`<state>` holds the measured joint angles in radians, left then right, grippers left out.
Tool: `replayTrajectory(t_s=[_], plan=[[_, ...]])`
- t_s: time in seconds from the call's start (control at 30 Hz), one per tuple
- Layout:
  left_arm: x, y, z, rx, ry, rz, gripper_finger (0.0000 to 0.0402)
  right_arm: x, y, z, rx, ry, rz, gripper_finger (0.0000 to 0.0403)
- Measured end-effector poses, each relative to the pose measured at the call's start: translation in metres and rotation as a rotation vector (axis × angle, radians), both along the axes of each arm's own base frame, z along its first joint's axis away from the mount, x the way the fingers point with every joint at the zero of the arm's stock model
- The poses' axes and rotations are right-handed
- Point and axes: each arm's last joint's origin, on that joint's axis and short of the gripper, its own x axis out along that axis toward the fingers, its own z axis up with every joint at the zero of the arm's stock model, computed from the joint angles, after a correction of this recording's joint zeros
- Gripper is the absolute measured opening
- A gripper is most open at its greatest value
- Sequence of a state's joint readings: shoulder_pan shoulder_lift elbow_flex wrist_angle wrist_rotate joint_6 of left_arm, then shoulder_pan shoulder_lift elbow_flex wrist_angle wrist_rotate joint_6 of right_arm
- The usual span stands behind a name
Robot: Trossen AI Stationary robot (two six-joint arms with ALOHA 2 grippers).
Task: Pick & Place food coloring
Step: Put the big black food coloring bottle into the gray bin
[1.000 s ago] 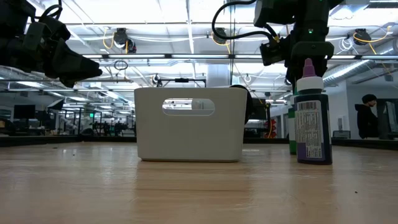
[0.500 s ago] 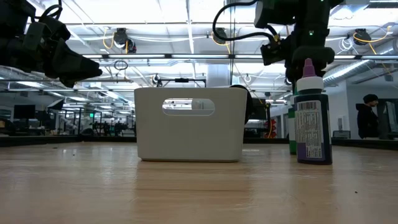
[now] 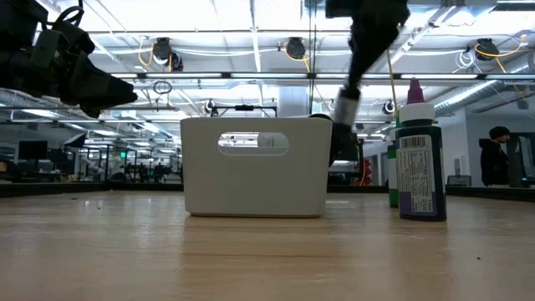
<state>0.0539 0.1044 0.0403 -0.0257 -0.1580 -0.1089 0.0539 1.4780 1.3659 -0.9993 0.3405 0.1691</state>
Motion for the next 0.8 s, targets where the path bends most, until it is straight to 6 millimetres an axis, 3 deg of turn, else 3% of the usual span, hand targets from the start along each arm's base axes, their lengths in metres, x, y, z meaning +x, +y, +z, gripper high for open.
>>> replayTrajectory(t_s=[0.17, 0.33, 0.57, 0.8], plan=[[0.0, 0.0, 0.0, 0.0, 0.0, 0.0, 0.0148, 0.01, 0.007, 0.037, -0.021, -0.108, 0.082, 0.0106], [0.0, 0.0, 0.0, 0.0, 0.0, 0.0, 0.0147, 0.03, 0.014, 0.057, -0.031, -0.132, 0.163, 0.0106], [0.0, 0.0, 0.0, 0.0, 0.0, 0.0, 0.0147, 0.065, 0.03, 0.051, 0.19, -0.084, 0.276, 0.0106], [0.0, 0.0, 0.0, 0.0, 0.0, 0.0, 0.0147, 0.079, 0.047, 0.034, 0.3, -0.035, 0.296, 0.0106]])
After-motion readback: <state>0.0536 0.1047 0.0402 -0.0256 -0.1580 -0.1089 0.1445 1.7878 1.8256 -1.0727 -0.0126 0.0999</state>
